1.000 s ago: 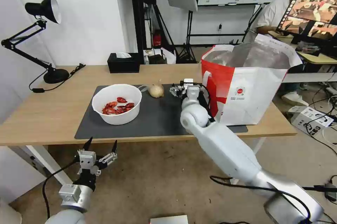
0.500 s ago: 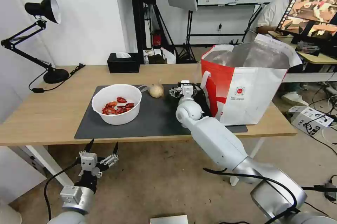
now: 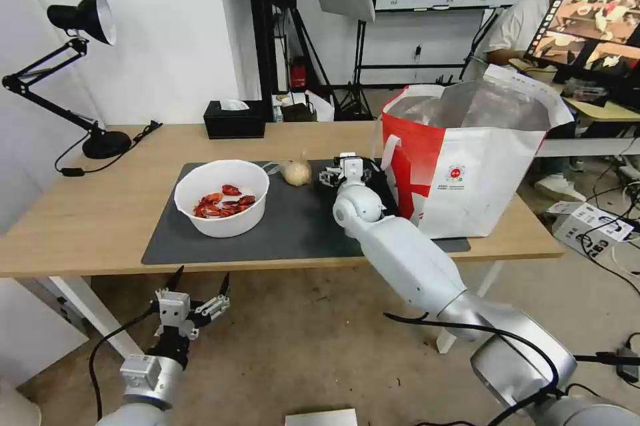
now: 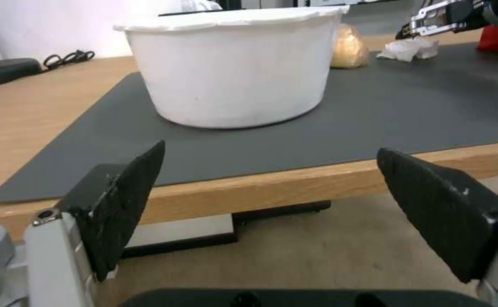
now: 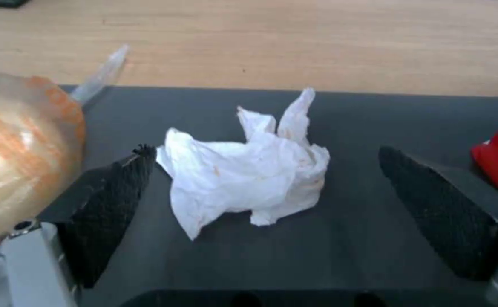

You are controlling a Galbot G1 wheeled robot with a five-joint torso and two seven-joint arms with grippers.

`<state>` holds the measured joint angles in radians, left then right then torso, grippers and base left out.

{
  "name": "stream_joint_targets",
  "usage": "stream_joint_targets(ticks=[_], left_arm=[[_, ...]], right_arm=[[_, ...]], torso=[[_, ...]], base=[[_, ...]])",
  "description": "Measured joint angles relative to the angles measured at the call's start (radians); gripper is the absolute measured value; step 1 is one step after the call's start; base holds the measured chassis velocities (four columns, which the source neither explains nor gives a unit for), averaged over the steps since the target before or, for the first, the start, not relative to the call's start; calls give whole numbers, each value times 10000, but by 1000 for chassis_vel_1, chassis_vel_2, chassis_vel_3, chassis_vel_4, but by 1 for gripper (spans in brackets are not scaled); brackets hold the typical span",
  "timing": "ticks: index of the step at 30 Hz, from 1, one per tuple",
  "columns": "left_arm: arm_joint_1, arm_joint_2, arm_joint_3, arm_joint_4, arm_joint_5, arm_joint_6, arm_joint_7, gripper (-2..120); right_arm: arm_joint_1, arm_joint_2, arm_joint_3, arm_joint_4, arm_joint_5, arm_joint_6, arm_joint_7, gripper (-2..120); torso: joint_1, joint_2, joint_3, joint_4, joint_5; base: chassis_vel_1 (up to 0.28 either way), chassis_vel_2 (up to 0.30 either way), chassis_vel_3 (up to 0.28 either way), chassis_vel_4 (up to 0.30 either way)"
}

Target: Pick up the trash from the table and place it into the takeout bag.

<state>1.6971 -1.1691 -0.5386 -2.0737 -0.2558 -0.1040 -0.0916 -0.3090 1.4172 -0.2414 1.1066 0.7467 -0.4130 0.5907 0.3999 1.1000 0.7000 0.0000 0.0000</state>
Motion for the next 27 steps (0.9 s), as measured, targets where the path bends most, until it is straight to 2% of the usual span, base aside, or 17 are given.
stream_joint_targets(ticks=[16,27], left_arm=[[-43,70,7,69,-35,0,22,100],[-92,107,50,85,-59,-1,31,100]], right_arm=[[639,419,58,-1084,-6,-154,-597,100],[747,589,78,-1403,-13,-258,-733,100]], torso=[[0,0,0,0,0],[0,0,0,0,0]], base=[[0,0,0,0],[0,0,0,0]])
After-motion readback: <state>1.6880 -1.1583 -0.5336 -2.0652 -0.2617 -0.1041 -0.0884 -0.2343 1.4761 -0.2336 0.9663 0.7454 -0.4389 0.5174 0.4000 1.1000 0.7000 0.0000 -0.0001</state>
